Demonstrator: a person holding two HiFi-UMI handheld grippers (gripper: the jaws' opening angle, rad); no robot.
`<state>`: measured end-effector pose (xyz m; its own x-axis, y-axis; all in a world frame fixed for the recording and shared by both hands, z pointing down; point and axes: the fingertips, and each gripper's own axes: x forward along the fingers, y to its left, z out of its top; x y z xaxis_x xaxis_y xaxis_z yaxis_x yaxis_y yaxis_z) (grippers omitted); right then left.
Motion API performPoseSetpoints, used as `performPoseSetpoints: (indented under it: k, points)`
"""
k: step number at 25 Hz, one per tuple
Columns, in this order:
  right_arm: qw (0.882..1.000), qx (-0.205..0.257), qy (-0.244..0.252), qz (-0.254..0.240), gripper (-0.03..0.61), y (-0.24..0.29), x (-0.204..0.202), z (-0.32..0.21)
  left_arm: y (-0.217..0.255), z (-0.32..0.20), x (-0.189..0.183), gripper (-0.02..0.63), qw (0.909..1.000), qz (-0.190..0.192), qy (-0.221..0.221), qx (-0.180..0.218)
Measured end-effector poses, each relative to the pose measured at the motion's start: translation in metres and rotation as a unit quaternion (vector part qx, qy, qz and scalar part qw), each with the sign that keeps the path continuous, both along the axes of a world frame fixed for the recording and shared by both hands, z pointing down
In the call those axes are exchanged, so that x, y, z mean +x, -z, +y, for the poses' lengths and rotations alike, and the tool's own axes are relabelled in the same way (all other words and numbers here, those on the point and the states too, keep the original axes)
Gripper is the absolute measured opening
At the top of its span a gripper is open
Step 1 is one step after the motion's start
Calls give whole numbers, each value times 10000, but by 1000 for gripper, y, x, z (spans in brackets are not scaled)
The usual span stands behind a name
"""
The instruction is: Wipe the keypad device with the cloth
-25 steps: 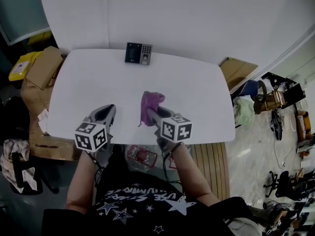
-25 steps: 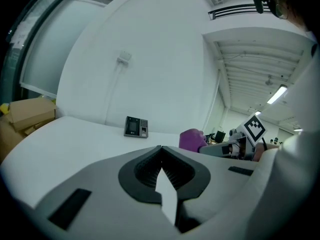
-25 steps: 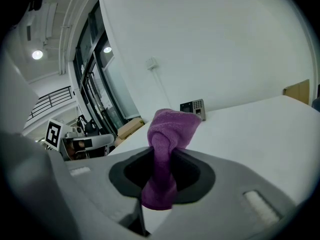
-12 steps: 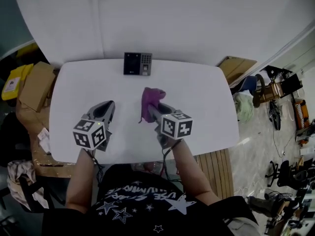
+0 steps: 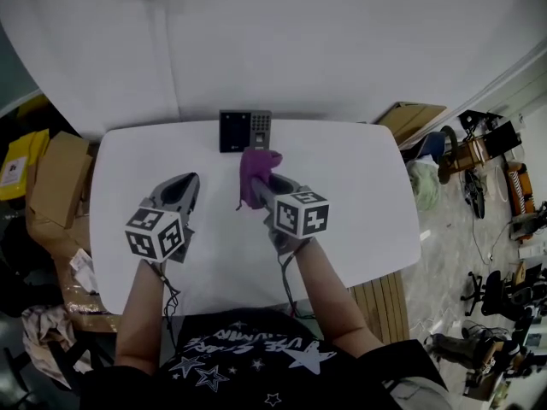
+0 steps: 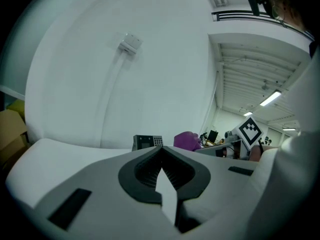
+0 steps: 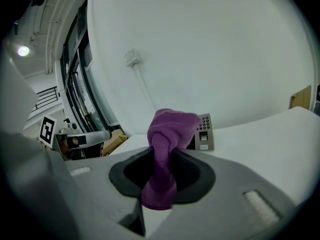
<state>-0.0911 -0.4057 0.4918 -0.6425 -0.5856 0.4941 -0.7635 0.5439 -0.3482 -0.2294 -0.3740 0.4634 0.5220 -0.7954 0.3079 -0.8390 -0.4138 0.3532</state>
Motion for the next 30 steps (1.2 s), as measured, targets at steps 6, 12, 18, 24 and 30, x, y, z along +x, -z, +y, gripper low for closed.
performPoseSetpoints:
  k: [6,12,18,24,30]
  points:
    - [9999,50,-53,95,95,-8,-21,-36,-8,-33,-10,6,9999,39,-91,-16]
    - [9998,26,-76,199,95,-19,-34,-64,-18,-55,-17,6,9998,123,-122,-74]
    - [9996,-25,-12,288,95,-33,-52,-91,-28,-78,-29,6,9997,171,-111,-112]
    - [9991,-42,76,420,95,-48,-68,-117,-38,-93,-37,6,9996,188,-169,-155]
    - [9979,-115,186,607,95,-64,-77,-129,-52,-97,-38,6,9992,198,-151,-304]
